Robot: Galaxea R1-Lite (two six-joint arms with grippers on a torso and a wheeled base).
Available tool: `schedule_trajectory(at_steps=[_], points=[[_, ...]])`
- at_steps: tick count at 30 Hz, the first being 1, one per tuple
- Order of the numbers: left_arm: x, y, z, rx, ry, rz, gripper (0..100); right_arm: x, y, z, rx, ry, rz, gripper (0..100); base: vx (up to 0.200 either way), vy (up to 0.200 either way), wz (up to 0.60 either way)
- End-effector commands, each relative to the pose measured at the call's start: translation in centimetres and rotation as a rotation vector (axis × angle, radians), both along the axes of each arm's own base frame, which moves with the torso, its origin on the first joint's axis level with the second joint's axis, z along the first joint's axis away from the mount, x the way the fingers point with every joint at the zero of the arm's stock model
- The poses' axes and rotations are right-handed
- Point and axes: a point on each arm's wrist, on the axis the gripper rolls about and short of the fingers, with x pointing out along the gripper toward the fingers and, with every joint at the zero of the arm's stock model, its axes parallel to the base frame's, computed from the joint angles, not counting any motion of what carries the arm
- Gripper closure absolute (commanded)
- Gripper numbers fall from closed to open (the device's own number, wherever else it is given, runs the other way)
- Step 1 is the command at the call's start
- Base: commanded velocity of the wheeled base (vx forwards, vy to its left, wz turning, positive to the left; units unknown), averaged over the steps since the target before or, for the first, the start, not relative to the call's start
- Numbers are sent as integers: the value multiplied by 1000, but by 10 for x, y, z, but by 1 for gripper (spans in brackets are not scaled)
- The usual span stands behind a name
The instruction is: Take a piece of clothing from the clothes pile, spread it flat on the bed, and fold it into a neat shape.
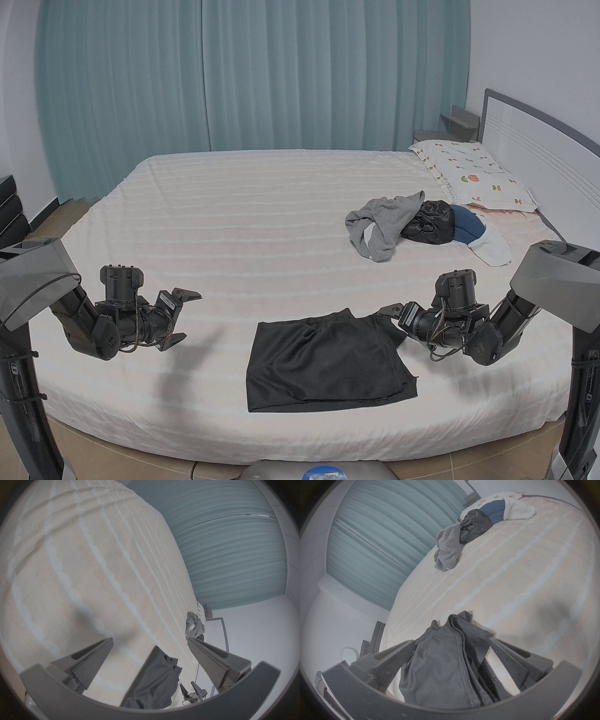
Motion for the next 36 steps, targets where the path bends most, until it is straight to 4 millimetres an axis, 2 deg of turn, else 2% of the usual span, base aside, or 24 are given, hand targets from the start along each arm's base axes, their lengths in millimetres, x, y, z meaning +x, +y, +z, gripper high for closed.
schedule_trajectory(at_steps=[1,15,21,24,26,30,31,35,36], points=[[2,0,1,-2,-3,1,0,3,0,0,7,-14,0,0,0,0,0],[2,-8,4,-7,-12,-17,0,6,1,2,51,-41,17,0,0,-186,0],[3,-9,3,-7,-13,-19,0,6,8,3,82,-38,42,0,0,-200,0],[5,-11,6,-5,-23,-23,0,6,22,-4,84,-31,77,0,0,0,0],[6,-20,5,0,-27,-46,0,8,29,-7,82,-32,89,0,0,0,0],[11,-32,6,10,-41,-65,0,8,33,-7,81,-37,98,0,0,0,0],[18,-41,6,31,-64,-82,0,8,37,-6,83,-44,106,0,0,0,0],[29,-44,-2,134,-86,-90,0,7,37,-8,84,-36,107,0,0,0,0],[35,-47,-8,207,-74,-86,0,7,36,-8,86,-35,106,0,0,0,0]])
